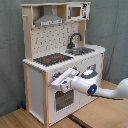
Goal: Play with the kitchen
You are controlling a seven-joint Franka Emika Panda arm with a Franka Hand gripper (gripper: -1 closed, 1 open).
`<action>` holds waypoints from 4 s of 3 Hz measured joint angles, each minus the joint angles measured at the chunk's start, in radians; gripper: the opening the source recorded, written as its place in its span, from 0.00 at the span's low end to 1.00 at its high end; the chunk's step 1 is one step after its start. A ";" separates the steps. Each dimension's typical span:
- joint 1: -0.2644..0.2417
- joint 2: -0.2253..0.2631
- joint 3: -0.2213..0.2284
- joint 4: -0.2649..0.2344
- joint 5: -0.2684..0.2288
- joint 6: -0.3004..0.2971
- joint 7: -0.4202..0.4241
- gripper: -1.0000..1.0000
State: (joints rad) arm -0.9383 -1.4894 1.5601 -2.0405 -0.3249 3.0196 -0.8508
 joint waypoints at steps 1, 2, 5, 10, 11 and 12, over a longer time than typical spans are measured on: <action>0.000 -0.007 -0.001 0.010 -0.001 -0.037 -0.086 0.00; 0.001 -0.007 -0.001 0.010 -0.001 -0.039 -0.085 1.00; 0.010 0.017 0.018 0.010 0.011 -0.101 0.302 1.00; 0.232 0.021 0.012 -0.079 0.003 -0.274 0.437 1.00; 0.307 0.026 0.011 -0.122 0.003 -0.328 0.435 1.00; 0.370 0.029 0.011 -0.149 0.004 -0.401 0.435 1.00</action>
State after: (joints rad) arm -0.5680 -1.4599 1.5707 -2.1896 -0.3204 2.6183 -0.4160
